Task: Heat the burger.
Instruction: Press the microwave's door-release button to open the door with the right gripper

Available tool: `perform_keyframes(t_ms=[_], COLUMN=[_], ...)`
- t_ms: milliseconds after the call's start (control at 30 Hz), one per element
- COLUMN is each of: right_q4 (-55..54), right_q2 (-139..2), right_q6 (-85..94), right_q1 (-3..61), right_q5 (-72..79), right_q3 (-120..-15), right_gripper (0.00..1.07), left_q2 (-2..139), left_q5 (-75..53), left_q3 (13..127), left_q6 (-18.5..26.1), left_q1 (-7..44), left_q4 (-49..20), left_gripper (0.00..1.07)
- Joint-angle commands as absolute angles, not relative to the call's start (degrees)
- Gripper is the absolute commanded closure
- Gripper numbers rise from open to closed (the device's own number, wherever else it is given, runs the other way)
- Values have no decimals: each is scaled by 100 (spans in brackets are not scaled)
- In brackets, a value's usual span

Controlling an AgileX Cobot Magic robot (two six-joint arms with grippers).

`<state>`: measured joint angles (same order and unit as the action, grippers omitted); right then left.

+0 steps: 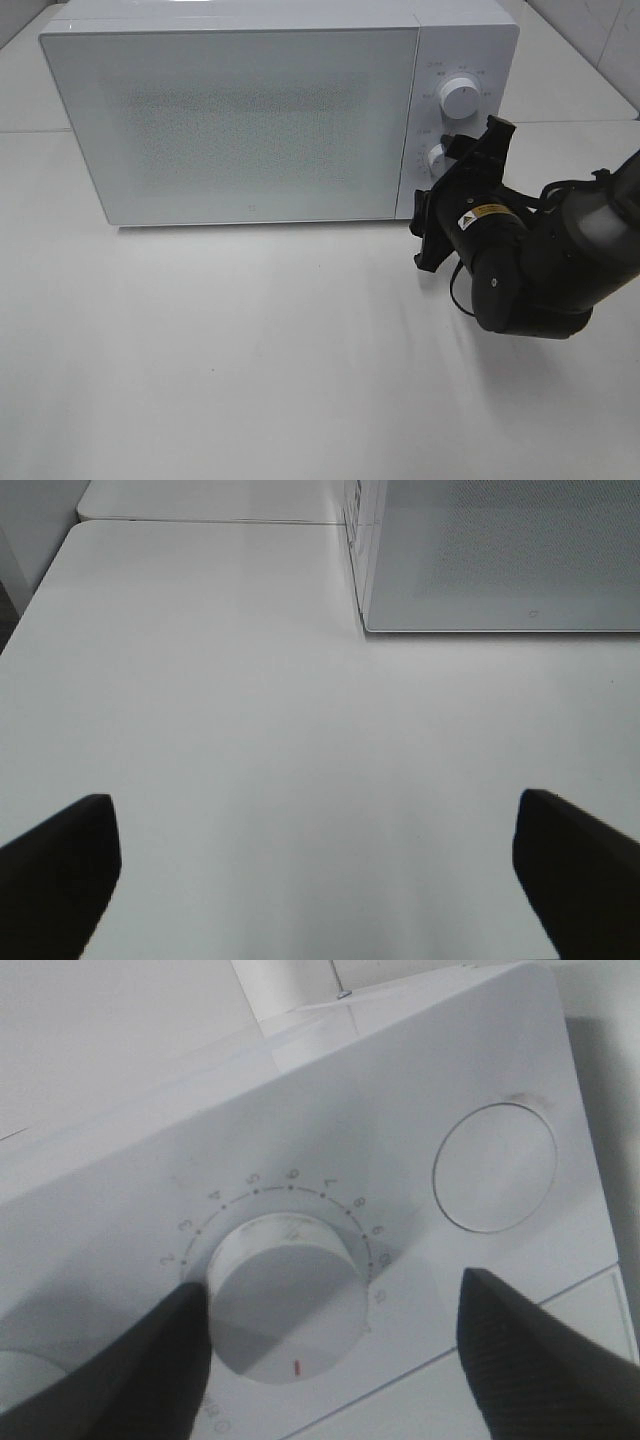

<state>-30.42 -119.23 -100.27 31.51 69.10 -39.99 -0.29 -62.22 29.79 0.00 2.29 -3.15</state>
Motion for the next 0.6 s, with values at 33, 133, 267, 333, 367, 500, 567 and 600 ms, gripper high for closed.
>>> perform_keyframes(t_ms=[33, 133, 267, 333, 367, 500, 567, 600], right_q4=[-3060, -3054, -3054, -3054, -3054, -3151, -3151, -3151], right_q2=[-11803, -11791, -11791, -11774, -11751, -11654, -11654, -11654], right_q6=[-10010, -10010, -10010, -10010, -10010, -10010, -10010, -10010], right_q1=[3065, 3065, 3077, 3077, 3077, 3146, 3146, 3146], right_q5=[8016, 8016, 8027, 8039, 8039, 8107, 8147, 8147], right_q3=[-4131, -4131, -4131, -4131, -4120, -4011, -3948, -3948], right_gripper=[36, 36, 36, 36, 36, 36, 36, 36], left_q2=[-120, -120, -120, -120, -120, -120, -120, -120], left_q5=[-6142, -6142, -6142, -6142, -6142, -6142, -6142, -6142], left_q3=[2956, 2956, 2956, 2956, 2956, 2956, 2956, 2956], left_q6=[0, 0, 0, 0, 0, 0, 0, 0], left_q1=[264, 264, 264, 264, 264, 264, 264, 264], left_q4=[-332, -332, -332, -332, -332, -332, -332, -332], left_gripper=[6, 6, 6, 6, 6, 6, 6, 6])
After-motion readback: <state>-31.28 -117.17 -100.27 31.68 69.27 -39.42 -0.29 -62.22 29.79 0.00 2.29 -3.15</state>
